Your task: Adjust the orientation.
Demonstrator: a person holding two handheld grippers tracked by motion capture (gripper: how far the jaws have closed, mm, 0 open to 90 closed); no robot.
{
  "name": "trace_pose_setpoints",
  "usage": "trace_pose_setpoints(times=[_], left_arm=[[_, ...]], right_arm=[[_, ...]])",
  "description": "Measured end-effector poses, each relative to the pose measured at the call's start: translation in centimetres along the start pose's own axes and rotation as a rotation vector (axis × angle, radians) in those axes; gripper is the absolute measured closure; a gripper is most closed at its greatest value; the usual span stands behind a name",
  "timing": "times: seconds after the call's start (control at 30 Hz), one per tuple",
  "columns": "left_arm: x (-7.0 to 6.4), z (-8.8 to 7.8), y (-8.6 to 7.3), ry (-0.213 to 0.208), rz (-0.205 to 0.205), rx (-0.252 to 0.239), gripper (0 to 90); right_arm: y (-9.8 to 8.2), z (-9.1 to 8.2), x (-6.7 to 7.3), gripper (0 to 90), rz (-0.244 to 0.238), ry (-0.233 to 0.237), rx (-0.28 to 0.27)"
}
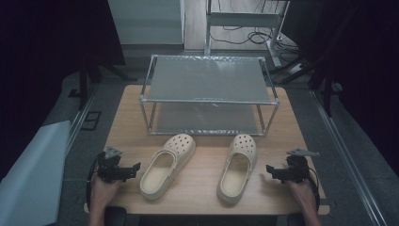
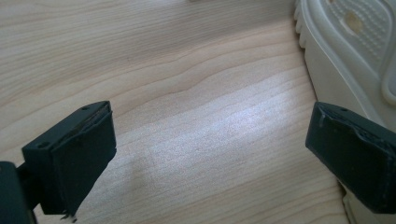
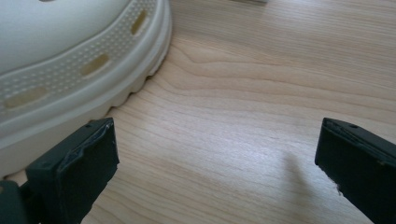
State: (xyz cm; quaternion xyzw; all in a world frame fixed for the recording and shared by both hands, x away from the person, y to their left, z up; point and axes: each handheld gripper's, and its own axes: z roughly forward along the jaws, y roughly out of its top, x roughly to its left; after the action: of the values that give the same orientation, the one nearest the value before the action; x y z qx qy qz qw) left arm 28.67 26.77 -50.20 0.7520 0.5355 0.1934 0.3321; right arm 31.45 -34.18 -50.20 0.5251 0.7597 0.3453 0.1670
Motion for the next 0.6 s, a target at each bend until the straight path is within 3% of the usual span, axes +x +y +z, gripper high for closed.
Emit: trace_pose_setpoints(times=[0.17,0.6], left_arm=[[-0.11,0.06,0.11,-0.012,0.004,-0.012,1.8],[-0.73,0.22,-0.13,-0.018,0.045,0.046,0.3]], right_arm=[[-0.09,0.1,0.34,0.0,-0.013,0.017,0.005],[-0.25,0.17,0.49,0.0,-0.015,0.03,0.019]])
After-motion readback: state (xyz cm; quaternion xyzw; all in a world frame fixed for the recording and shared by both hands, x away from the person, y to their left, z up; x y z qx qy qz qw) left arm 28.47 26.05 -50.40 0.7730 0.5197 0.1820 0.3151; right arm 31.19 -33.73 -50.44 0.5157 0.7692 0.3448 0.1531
